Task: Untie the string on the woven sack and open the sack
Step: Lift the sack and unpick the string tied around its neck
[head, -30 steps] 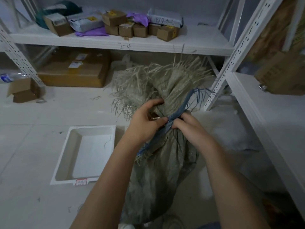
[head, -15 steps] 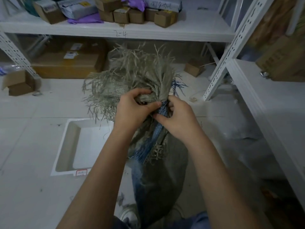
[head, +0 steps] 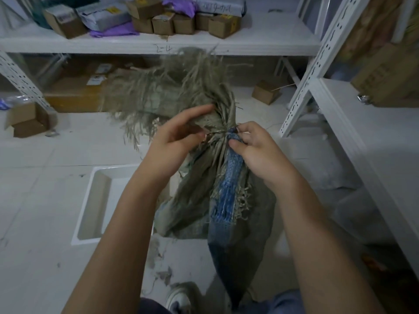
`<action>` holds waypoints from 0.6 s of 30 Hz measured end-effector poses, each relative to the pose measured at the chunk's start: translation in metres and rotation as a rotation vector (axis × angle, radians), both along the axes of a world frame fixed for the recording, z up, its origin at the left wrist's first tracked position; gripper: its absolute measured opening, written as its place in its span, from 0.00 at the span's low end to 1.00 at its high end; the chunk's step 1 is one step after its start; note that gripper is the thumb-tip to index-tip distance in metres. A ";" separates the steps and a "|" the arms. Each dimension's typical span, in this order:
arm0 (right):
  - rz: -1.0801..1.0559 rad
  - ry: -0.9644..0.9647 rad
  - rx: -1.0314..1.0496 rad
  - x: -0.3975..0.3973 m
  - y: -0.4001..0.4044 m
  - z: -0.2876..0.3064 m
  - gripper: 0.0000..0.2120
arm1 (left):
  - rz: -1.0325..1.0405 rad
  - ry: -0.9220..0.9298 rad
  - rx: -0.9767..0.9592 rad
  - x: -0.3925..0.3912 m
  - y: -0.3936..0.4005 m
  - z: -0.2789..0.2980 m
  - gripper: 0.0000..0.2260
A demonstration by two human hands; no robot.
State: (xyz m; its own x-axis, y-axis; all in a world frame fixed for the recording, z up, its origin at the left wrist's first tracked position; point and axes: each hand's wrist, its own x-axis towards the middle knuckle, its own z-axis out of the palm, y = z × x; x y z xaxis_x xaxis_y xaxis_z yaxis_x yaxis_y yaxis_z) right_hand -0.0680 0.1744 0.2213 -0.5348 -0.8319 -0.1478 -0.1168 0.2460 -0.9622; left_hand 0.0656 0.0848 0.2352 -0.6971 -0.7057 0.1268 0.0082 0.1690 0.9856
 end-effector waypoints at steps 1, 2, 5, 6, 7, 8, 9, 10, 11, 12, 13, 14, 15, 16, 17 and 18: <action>0.002 -0.019 -0.012 -0.001 0.001 0.002 0.10 | -0.015 0.027 -0.007 0.000 0.000 -0.001 0.24; 0.016 -0.031 -0.019 -0.002 0.002 0.004 0.11 | -0.025 0.051 -0.016 -0.001 0.001 -0.002 0.24; 0.082 -0.064 -0.054 -0.003 0.005 0.007 0.10 | -0.024 0.067 -0.120 -0.005 0.004 -0.003 0.24; 0.096 -0.062 -0.056 -0.003 0.005 0.006 0.09 | -0.014 0.059 -0.164 -0.007 0.006 -0.004 0.25; 0.103 -0.072 -0.063 -0.002 0.005 0.006 0.09 | -0.005 0.054 -0.192 -0.009 0.007 -0.005 0.27; 0.102 -0.078 -0.069 -0.002 0.004 0.006 0.10 | -0.003 0.051 -0.203 -0.010 0.008 -0.005 0.28; 0.097 -0.094 -0.077 -0.002 0.004 0.007 0.10 | -0.002 0.045 -0.214 -0.011 0.008 -0.006 0.29; 0.087 -0.100 -0.072 -0.002 0.004 0.006 0.09 | -0.001 0.032 -0.228 -0.011 0.008 -0.007 0.30; 0.071 -0.096 -0.054 -0.003 0.003 0.005 0.09 | 0.000 0.016 -0.240 -0.012 0.008 -0.007 0.31; 0.057 -0.070 -0.027 -0.004 0.003 0.004 0.10 | 0.004 0.003 -0.239 -0.012 0.007 -0.008 0.31; 0.062 -0.032 0.000 -0.004 0.003 0.003 0.11 | 0.012 -0.006 -0.233 -0.012 0.006 -0.008 0.31; 0.075 0.020 0.028 -0.004 0.003 0.002 0.12 | 0.025 -0.015 -0.226 -0.012 0.005 -0.010 0.31; 0.091 0.078 0.058 -0.004 0.004 0.002 0.13 | 0.042 -0.022 -0.221 -0.013 0.005 -0.010 0.31; 0.101 0.132 0.084 -0.004 0.004 0.004 0.15 | 0.062 -0.027 -0.214 -0.013 0.004 -0.011 0.31; 0.102 0.162 0.091 -0.004 0.005 0.006 0.17 | 0.084 -0.026 -0.208 -0.014 0.004 -0.011 0.31; 0.093 0.159 0.070 -0.005 0.007 0.009 0.19 | 0.104 -0.020 -0.202 -0.014 0.005 -0.011 0.31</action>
